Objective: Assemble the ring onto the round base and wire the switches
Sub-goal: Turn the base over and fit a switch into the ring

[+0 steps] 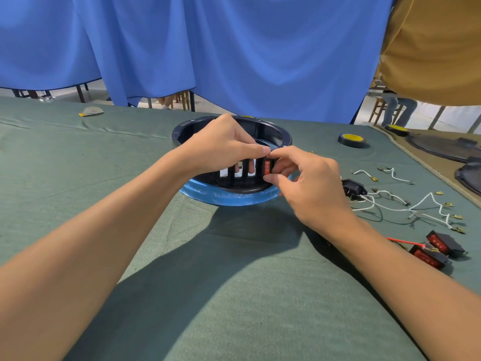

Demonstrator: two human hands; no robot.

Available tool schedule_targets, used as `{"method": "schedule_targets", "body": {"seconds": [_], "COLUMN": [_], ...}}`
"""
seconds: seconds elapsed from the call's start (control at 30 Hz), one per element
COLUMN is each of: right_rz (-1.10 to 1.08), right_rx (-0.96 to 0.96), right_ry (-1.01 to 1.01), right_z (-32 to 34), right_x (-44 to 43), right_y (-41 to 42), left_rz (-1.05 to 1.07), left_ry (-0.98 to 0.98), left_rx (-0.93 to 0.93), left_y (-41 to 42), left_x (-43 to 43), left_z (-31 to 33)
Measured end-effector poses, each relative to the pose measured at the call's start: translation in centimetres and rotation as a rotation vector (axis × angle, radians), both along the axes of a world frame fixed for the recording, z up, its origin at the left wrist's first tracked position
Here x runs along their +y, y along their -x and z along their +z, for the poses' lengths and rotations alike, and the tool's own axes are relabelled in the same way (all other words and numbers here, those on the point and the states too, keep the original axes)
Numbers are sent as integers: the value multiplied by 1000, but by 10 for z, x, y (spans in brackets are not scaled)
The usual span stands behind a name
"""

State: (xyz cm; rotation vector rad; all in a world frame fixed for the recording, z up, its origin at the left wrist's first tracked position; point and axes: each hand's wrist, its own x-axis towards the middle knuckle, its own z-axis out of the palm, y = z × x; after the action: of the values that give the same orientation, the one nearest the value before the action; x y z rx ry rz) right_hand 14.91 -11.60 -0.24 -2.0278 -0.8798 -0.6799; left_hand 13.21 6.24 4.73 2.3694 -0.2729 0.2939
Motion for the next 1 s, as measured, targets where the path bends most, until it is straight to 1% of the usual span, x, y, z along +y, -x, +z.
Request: {"method": "schedule_targets", "body": {"seconds": [0.07, 0.13, 0.27, 0.33, 0.67, 0.8, 1.0], "right_rz": [-2, -6, 29, 45, -37, -110, -142], "right_rx": [36, 113, 290, 327, 345, 310, 288], "right_ry": [-16, -47, -52, -68, -102, -56, -48], "right_z": [0, 2, 6, 6, 7, 7, 6], "right_x": [2, 2, -2, -4, -2, 3, 8], "right_y": [0, 0, -2, -2, 0, -1, -1], "left_rz": [-12, -18, 23, 43, 86, 69, 78], "left_ry": [14, 10, -10, -1, 4, -5, -23], "left_rx": [6, 7, -5, -7, -20, -35, -51], "left_y": [1, 2, 0, -1, -3, -2, -1], "left_x": [0, 0, -1, -1, -4, -4, -5], "left_z": [0, 0, -2, -2, -2, -4, -5]}}
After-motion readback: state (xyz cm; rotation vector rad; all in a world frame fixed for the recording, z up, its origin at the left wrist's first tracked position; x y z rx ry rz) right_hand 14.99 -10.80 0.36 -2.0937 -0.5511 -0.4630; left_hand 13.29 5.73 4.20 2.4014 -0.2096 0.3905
